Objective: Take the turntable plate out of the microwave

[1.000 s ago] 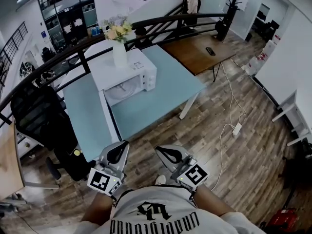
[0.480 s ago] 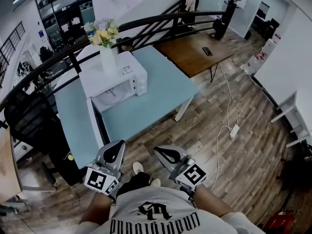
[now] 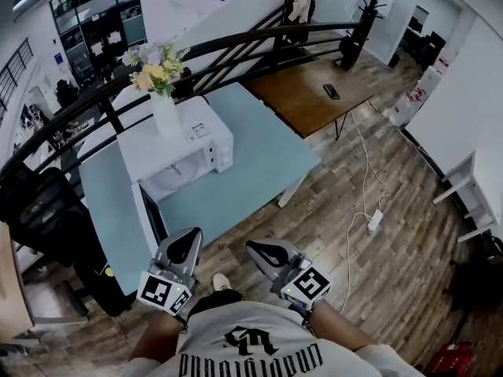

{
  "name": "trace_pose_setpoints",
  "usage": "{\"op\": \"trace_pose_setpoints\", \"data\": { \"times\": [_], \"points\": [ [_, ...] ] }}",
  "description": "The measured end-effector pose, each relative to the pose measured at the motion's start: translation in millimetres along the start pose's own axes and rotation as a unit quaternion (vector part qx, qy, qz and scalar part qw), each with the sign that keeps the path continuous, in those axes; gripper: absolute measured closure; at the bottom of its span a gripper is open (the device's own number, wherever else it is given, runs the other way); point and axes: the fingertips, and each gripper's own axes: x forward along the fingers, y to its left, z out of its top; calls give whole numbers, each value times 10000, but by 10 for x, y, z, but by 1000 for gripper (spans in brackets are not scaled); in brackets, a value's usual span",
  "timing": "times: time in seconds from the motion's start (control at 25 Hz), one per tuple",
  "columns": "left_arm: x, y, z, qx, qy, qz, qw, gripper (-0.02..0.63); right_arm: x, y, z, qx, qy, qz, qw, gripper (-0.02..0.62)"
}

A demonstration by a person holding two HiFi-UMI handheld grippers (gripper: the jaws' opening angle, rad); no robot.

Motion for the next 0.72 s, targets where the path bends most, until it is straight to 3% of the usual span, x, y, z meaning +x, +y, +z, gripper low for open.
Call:
{"op": "trace_pose_setpoints", "data": {
  "times": [0.4, 0.72],
  "points": [
    [368, 852, 39, 6, -74, 121, 9999, 555, 938, -400, 68, -3, 21, 292, 9996, 592],
    [414, 1239, 10, -12, -46, 442, 9990, 555, 1473, -520, 43, 112, 185, 719, 9972, 592]
  ]
}}
